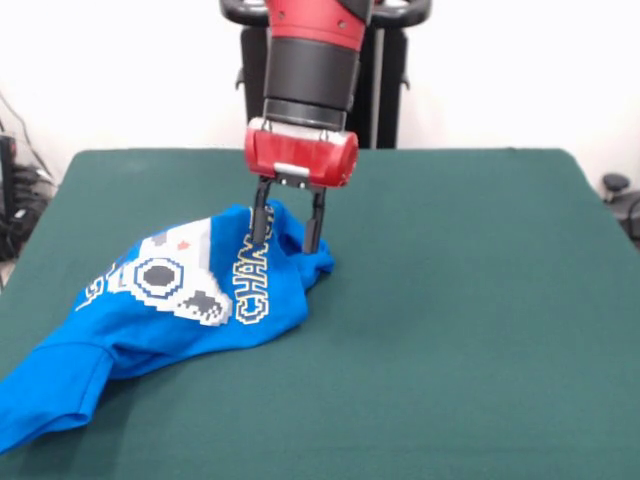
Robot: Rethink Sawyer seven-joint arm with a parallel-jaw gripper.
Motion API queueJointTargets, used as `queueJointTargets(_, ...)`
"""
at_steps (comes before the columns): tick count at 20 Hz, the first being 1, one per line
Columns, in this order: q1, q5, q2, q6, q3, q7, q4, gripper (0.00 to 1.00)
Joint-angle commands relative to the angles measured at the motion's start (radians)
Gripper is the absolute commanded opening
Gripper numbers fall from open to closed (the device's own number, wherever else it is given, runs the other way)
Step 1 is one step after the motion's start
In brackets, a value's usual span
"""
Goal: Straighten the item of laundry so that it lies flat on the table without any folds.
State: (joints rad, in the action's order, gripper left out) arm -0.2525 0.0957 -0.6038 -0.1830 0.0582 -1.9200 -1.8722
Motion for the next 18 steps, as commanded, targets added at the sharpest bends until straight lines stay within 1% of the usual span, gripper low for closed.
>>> queueJointTargets(1, 0.099, -0.107, 0.1, -0.059, 0.097, -0.143, 0.109, 1.0)
queueJointTargets(6, 0.092, -0.108, 0.143, -0.054, 0.075, -0.137, 0.151, 1.0)
queueJointTargets(9, 0.106, -0.118, 0.176, -0.078, 0.086, -0.149, 0.16, 1.0)
queueJointTargets(12, 0.107, -0.113, 0.191, -0.082, 0.084, -0.155, 0.158, 1.0)
queueJointTargets(14, 0.092, -0.099, 0.194, -0.071, 0.066, -0.152, 0.16, 1.0)
queueJointTargets(15, 0.081, -0.091, 0.212, -0.07, 0.047, -0.151, 0.169, 1.0)
queueJointTargets(18, 0.028, -0.052, 0.239, -0.033, -0.035, -0.137, 0.19, 1.0)
